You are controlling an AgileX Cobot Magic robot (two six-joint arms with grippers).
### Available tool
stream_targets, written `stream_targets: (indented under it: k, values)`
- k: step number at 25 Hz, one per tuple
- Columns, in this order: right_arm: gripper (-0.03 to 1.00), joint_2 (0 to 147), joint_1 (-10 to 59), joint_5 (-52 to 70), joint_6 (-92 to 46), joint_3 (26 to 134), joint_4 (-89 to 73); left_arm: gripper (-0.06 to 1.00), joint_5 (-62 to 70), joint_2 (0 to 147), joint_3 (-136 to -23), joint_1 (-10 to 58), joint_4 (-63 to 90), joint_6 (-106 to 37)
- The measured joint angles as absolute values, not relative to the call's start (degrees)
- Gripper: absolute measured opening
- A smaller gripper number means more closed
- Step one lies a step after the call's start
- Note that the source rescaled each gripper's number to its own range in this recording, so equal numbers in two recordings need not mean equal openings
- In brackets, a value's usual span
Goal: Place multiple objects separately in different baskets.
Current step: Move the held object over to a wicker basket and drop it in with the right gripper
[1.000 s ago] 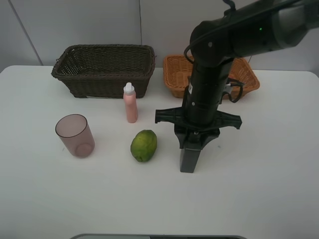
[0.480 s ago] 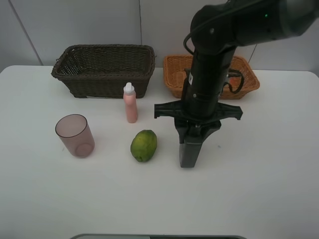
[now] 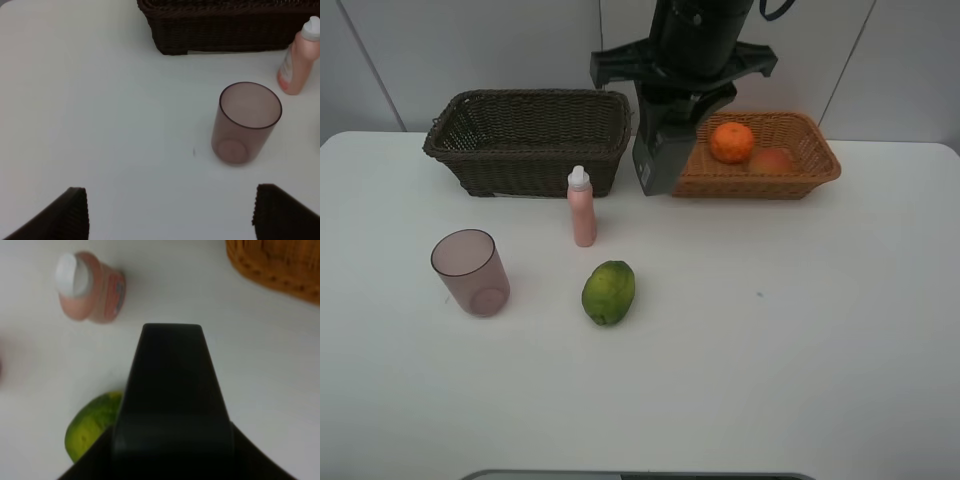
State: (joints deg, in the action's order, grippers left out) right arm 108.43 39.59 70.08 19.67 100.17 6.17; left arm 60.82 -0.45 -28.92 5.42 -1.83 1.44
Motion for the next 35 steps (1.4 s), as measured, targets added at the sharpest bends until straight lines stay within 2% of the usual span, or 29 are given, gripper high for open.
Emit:
stream_targets:
  k: [5, 8, 23, 35]
  values:
    - [0.03, 114.74, 39.59, 70.15, 17.55, 111.32, 8.29, 0.85, 60.82, -0.45, -28.92, 5.42, -1.83, 1.44]
    - [0.03, 117.07, 39.59, 67.65, 17.33, 114.44, 9.47, 0.85, 60.82, -0.45, -28.92, 5.42, -1.83, 1.44]
    - [0.03, 125.2, 39.59, 37.96, 17.33, 115.04, 13.55, 0.85, 60.82, -0.45, -28.92, 5.42, -1.83, 1.44]
    - [0.02, 134.31, 37.0, 30.74, 17.33, 114.93, 13.48, 0.85, 60.82, -0.45, -28.92, 5.42, -1.83, 1.44]
